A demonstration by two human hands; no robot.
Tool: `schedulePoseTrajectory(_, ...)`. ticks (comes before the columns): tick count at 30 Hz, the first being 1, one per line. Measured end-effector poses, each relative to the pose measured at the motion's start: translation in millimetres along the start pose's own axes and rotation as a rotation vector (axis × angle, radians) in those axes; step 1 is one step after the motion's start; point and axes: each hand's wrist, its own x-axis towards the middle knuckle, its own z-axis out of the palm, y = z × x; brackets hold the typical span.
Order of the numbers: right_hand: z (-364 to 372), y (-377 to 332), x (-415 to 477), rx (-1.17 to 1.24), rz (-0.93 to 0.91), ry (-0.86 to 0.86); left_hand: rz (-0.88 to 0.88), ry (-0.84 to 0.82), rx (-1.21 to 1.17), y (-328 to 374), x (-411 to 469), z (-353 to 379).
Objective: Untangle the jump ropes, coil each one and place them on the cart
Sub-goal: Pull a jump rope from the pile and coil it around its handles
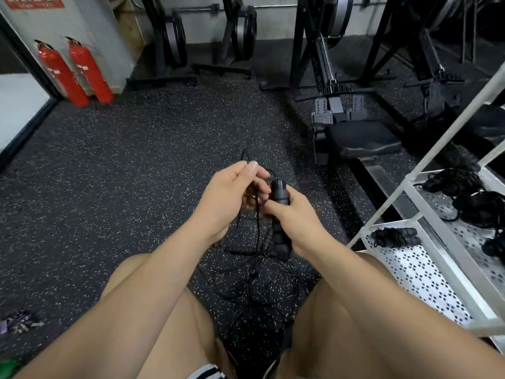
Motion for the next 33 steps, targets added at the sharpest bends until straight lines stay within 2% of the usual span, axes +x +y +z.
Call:
schedulePoseTrajectory(4,8,13,-12,-0.047,-0.002,-0.066,-0.017,0.047,-0.055,11,12,-6)
schedulePoseTrajectory(14,5,17,-20,-0.251,-0.084,-0.082,-0.123,0.18,-0.115,0,53,-31)
schedulePoseTrajectory(19,7,-1,-25,-0.057,-0.046,-0.12,-0.245,0.177,-0.101,-21,59,-36)
schedulePoseTrajectory(24,7,-38,-24,0.05,-0.101,-0.052,-0.314,0.045,0.01,-45,36,-21)
schedulePoseTrajectory(29,-1,-79,-12,0.23,-0.112,-0.027,-0.279,-0.153,0.054,-55,-12,8)
schedulePoseTrajectory(33,-13,-100,5,0.299,-0.122,0.035,-0.245,-0.199,0.062,-54,-35,12)
